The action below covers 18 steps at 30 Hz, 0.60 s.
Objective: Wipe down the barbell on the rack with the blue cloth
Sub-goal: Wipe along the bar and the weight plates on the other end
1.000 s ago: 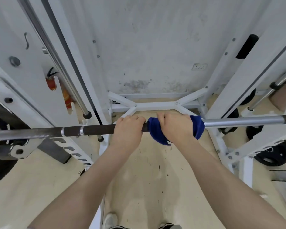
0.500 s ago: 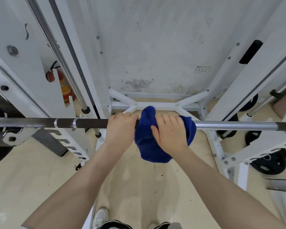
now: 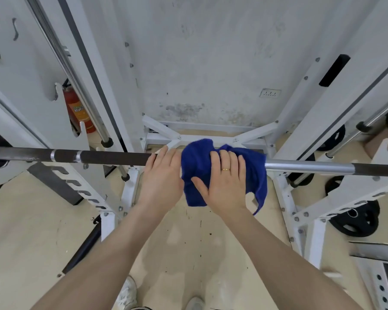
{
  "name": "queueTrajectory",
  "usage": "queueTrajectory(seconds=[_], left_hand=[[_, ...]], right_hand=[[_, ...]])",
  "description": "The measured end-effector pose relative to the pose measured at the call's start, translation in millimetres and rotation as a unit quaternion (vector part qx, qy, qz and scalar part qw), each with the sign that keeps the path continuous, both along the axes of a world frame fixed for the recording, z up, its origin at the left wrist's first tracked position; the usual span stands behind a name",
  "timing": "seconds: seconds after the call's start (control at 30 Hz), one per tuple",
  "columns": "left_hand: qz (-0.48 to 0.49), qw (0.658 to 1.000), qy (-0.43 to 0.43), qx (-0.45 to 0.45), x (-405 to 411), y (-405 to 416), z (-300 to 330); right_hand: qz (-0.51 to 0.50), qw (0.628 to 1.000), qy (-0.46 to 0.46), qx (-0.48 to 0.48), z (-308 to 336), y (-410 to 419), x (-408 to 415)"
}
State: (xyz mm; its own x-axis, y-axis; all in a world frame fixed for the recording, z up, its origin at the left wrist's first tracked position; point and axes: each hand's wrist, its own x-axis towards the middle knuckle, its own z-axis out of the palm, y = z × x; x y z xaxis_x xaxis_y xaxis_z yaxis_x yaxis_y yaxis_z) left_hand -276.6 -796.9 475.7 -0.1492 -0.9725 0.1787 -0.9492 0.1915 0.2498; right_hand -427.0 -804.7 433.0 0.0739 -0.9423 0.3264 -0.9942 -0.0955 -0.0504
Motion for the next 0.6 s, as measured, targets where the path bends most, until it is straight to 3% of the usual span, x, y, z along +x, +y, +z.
queueTrajectory(seconds=[0.1,0.23,0.3,0.37,0.43,0.53,0.57,0.6], left_hand=[[0.004,1.0,-0.009,-0.017,-2.7,-0.3,-7.2],[0.008,1.0,-0.01,-0.013,-6.4,0.5,-6.4],[-0.007,1.0,0.001,-0.012,-9.7,-1.9,-4.4],[-0.045,0.998,0.015,-0.031,-14.4,-6.8,-4.3],[-0.087,0.994,0.024,-0.054,-19.2,-13.0,-3.3],[-0.114,0.992,0.02,-0.041,-26.5,-20.3,1.9],[-0.122,0.992,0.019,-0.028,-28.3,-22.1,3.3],[-0.13,0.991,0.013,-0.02,-29.8,-23.7,4.6]], right_hand=[[0.03,0.999,0.025,-0.001,14.4,-12.9,-8.7],[0.003,0.979,-0.066,0.195,48.6,-58.2,-16.7],[-0.01,0.966,-0.092,0.24,50.7,-67.8,-19.1],[-0.023,0.97,-0.121,0.208,50.2,-64.4,-20.7],[-0.065,0.96,-0.237,0.133,53.8,-59.1,-27.0],[-0.112,0.88,-0.458,0.057,78.0,-62.7,-40.7],[-0.104,0.882,-0.454,0.072,82.4,-65.8,-43.8],[-0.094,0.916,-0.376,0.108,82.3,-66.1,-45.5]])
